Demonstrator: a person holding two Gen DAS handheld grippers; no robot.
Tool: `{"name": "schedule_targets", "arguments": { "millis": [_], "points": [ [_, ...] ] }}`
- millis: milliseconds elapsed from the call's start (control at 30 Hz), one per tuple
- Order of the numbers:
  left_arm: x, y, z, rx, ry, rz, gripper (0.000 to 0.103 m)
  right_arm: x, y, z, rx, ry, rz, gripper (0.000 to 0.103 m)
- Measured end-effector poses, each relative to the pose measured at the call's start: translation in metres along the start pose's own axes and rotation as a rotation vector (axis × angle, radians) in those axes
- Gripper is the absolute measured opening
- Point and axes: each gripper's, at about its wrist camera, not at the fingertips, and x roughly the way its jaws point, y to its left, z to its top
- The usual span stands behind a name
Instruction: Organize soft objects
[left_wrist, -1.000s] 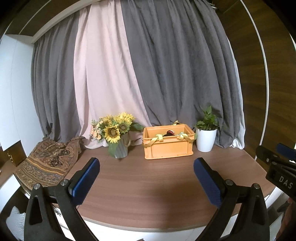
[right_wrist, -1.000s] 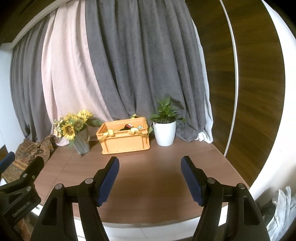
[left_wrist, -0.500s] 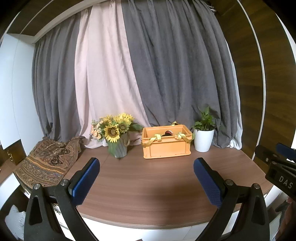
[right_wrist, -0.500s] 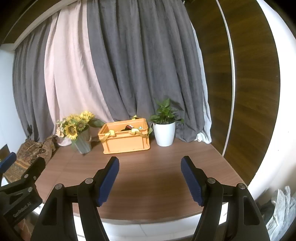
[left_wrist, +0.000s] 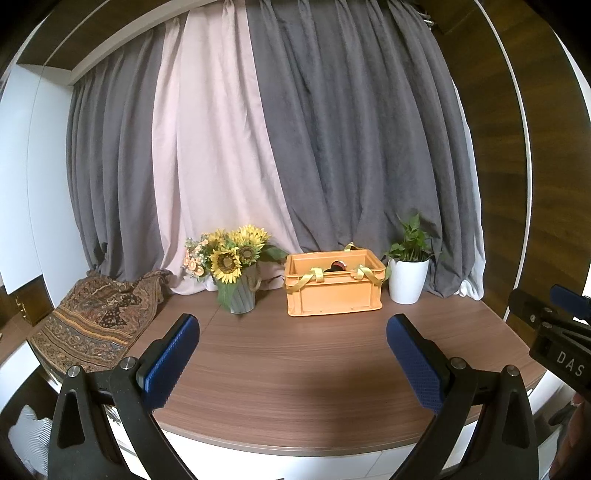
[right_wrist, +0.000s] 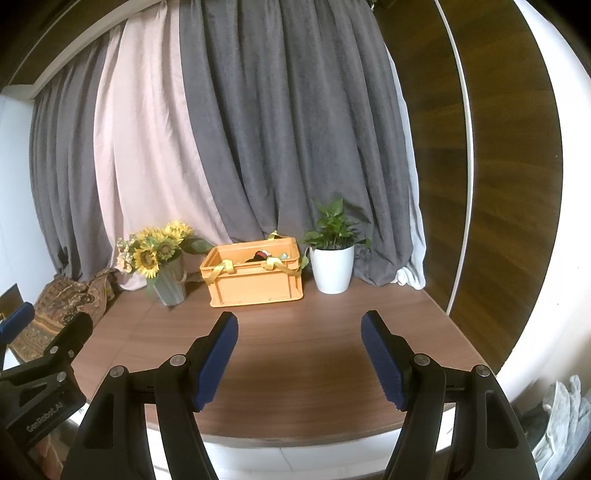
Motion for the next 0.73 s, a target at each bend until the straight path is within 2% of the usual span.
{"name": "schedule_targets", "arguments": {
  "millis": [733],
  "points": [
    [-0.0005,-0.0005,-0.0013,-0.003,0.014,0.001,0.103,0.0039,0.0017,0.0011,-0.002,0.008,0.008,0.070]
  ]
}}
